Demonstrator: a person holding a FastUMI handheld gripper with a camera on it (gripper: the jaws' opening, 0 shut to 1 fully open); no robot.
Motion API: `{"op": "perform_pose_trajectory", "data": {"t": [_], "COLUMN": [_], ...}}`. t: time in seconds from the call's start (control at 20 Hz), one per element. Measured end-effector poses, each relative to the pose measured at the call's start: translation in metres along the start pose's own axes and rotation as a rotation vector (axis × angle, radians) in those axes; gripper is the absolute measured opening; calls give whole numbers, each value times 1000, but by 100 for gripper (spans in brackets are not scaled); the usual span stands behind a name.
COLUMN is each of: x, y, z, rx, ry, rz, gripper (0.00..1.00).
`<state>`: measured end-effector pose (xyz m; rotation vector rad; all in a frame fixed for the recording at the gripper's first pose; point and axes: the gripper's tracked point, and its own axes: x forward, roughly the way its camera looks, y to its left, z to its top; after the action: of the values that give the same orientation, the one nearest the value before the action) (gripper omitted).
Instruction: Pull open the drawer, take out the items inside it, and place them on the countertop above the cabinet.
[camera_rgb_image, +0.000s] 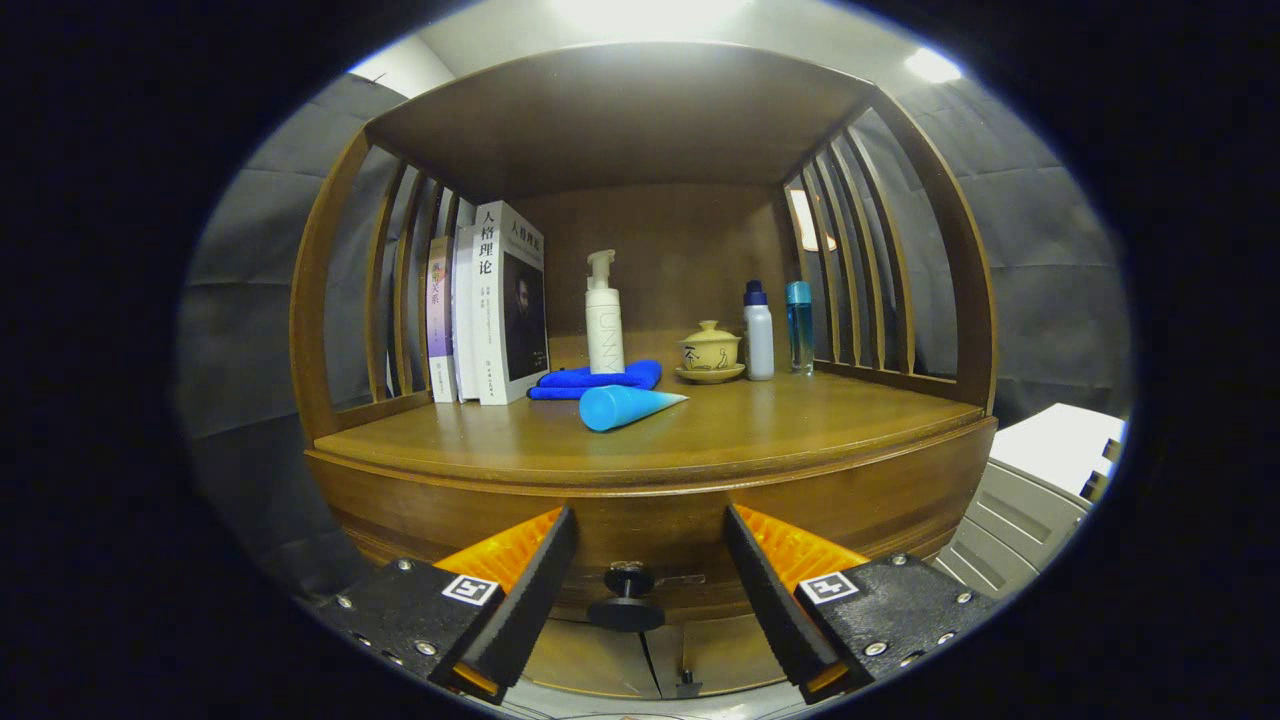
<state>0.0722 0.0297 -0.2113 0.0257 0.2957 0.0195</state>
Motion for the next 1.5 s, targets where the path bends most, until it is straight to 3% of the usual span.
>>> {"op": "perform_pose_trajectory", "data": {"t": [0.2,0.4,0.65,0.95,1.2,1.5], "x": [-20,-47,-89,-137,-160,-154], "y": [-4,3,-6,-5,-32,-34], "z": [31,89,153,212,226,216], "rx": [-112,-151,-226,-163,-159,-223], "ry": [-12,-78,-141,-258,-265,-251], "rz": [27,60,28,-11,-81,-66], "gripper": [94,94,95,95,94,95]}}
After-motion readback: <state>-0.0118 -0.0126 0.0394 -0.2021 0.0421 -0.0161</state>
